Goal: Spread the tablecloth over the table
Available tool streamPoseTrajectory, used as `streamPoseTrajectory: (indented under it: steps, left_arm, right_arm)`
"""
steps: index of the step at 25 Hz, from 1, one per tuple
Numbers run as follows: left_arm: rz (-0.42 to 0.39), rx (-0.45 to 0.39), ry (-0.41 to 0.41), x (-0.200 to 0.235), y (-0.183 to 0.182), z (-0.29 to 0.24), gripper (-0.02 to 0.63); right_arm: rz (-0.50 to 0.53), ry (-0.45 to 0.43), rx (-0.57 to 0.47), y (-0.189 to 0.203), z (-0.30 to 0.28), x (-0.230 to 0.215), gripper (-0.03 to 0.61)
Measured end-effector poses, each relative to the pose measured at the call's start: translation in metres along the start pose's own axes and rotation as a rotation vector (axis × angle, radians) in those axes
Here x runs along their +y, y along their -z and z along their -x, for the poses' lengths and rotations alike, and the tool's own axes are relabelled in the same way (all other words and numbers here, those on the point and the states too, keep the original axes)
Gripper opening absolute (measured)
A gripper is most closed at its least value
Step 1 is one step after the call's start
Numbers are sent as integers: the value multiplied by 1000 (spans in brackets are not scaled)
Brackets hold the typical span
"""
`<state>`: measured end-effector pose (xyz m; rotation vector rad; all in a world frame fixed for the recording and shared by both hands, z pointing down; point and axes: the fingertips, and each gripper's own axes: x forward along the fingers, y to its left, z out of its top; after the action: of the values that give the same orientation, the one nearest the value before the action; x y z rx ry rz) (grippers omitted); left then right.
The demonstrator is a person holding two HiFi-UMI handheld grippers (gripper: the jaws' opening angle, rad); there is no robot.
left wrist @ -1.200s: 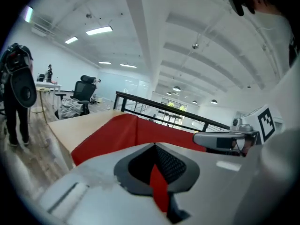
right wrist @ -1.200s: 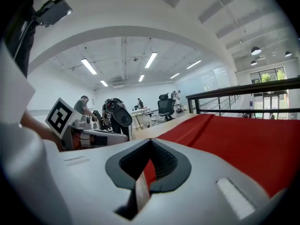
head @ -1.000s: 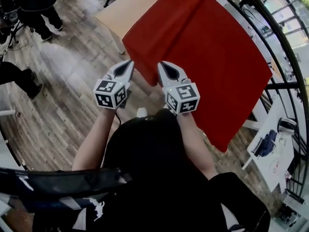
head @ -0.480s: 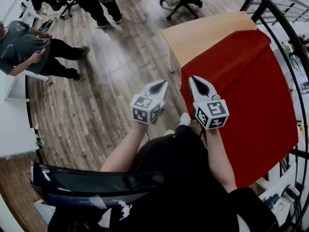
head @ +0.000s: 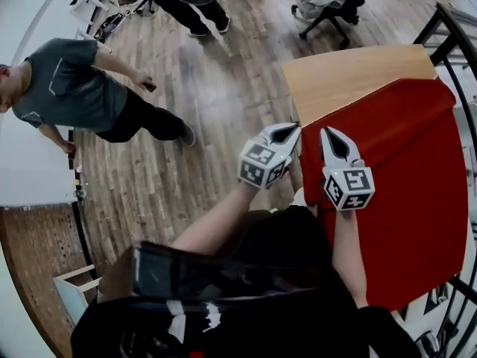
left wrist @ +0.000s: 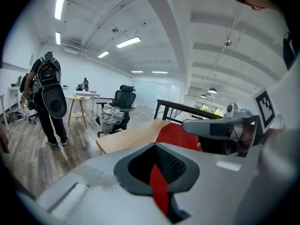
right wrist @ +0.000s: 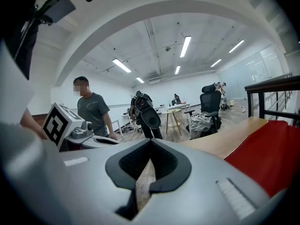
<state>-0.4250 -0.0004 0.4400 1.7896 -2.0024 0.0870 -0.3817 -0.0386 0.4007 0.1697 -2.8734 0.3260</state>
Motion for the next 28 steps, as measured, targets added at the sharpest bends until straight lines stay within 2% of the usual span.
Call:
streamPoseTrajectory:
  steps: [3,6,12,15,18,22,25,28]
  left_arm:
    - [-15,27,-13,13,11,-1,6]
    - [-5,79,-73,36,33,-3,6]
    - [35,235,-76,33,91,-38,10]
    - [136,295,-86,45,123,-59,156]
    - [267,350,-73,49,149,-76,238]
    - [343,396,-29,62,161,-96,244]
    - [380,419,23,63,167,-106,206]
    - [433,414,65,62,169,-113,201]
  right_arm:
    - [-1,-8,5,6,-10,1,9]
    - [14,-22,32,19,-20,-6,9]
    - [-20,65,145,53,6,-51,9]
    - [-31,88,167,58,6,-58,9]
    - [-74,116,165,57,9,-64,11]
    - [-105,152,164,50,-6,-71,11]
    - [-111,171,189,53,-16,-74,11]
    - [-152,212,191,55,-16,-89,11]
